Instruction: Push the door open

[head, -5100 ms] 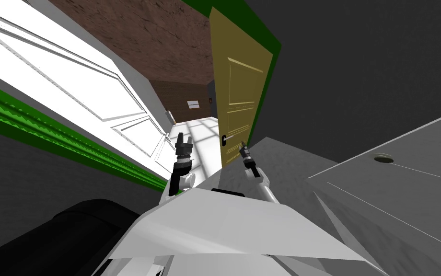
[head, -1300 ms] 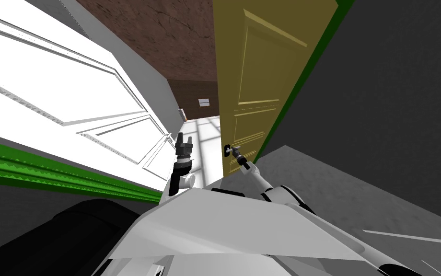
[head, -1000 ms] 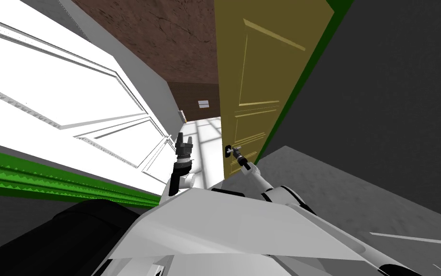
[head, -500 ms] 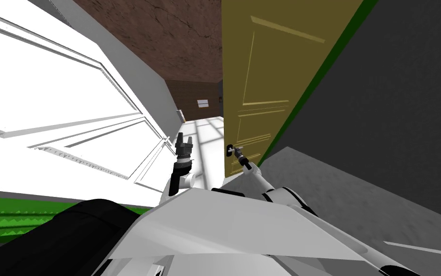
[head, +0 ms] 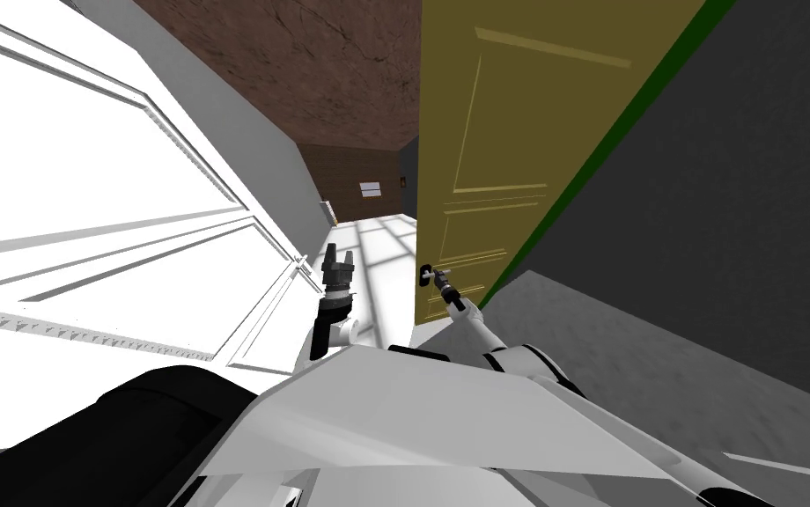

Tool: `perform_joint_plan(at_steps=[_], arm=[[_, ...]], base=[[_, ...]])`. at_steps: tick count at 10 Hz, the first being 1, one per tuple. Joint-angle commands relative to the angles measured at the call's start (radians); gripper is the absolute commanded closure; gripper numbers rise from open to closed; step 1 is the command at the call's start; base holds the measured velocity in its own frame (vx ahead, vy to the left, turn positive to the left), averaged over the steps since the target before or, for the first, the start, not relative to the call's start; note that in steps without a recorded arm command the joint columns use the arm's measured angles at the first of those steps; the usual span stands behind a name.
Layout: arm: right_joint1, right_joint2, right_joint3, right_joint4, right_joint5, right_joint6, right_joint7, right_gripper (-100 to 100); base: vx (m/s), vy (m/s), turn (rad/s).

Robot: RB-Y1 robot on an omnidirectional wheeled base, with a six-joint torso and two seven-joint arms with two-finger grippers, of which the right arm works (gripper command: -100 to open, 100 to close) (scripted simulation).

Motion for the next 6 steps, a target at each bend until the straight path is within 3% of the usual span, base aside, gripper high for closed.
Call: perform_joint_plan(at_steps=[1,6], arm=[[-0.010,-0.011,-0.032,0.010,-0.012,-0.006,0.021,100],[-0.007,-0.021,-0.082,0.014,-0.035,0.007,0.053,100]], base=[[0.134,0.116,-0.035],[0.121,0.139,-0.056]])
